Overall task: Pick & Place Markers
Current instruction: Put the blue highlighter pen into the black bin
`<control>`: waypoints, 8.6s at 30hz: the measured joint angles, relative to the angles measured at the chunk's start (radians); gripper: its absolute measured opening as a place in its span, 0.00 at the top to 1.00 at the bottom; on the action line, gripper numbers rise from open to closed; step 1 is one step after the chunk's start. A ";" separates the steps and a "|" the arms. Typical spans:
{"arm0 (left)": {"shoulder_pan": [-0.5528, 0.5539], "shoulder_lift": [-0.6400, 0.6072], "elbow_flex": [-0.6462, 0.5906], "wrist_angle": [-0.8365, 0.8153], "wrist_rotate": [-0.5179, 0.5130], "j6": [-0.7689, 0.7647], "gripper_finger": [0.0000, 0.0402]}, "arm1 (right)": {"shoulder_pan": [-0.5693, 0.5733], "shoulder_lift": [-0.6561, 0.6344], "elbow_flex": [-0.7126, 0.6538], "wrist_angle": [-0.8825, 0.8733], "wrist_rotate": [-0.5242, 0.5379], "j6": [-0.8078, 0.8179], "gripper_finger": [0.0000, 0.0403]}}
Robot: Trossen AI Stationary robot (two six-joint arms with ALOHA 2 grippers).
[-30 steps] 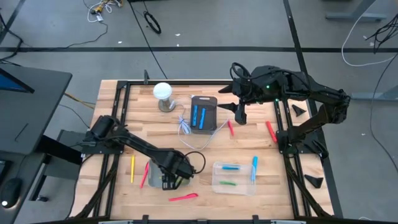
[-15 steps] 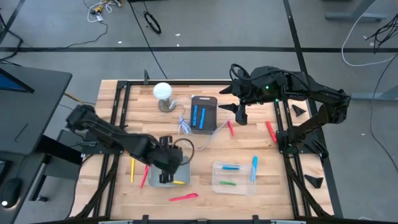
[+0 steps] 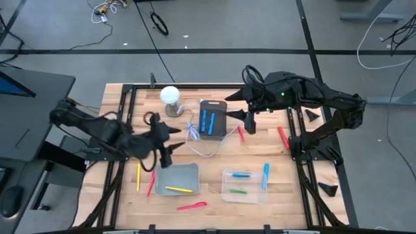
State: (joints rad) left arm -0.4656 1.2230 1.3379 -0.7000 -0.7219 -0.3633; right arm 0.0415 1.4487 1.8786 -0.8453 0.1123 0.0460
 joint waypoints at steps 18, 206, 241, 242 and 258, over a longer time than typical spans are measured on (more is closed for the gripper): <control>0.067 -0.282 -0.307 0.621 0.141 0.219 0.45 | 0.086 0.002 -0.534 0.847 0.011 0.109 0.39; 0.122 -0.281 -0.306 0.569 0.230 0.035 0.45 | 0.421 -0.181 -0.789 -0.528 -0.237 0.598 0.85; 0.122 -0.281 -0.306 0.576 0.226 0.061 0.45 | 0.336 -0.179 -0.779 -0.490 -0.066 1.837 0.85; 0.122 -0.281 -0.306 0.576 0.226 0.061 0.45 | 0.315 -0.174 -0.779 -0.483 -0.067 1.820 0.86; 0.129 -0.340 -0.306 0.576 0.226 0.149 0.45 | -0.046 0.033 -0.779 -0.045 -0.079 1.566 0.87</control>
State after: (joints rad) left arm -0.3367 0.8831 1.0321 -0.1243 -0.4955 -0.2147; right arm -0.0042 1.4818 1.0992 -0.8907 0.0338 1.6119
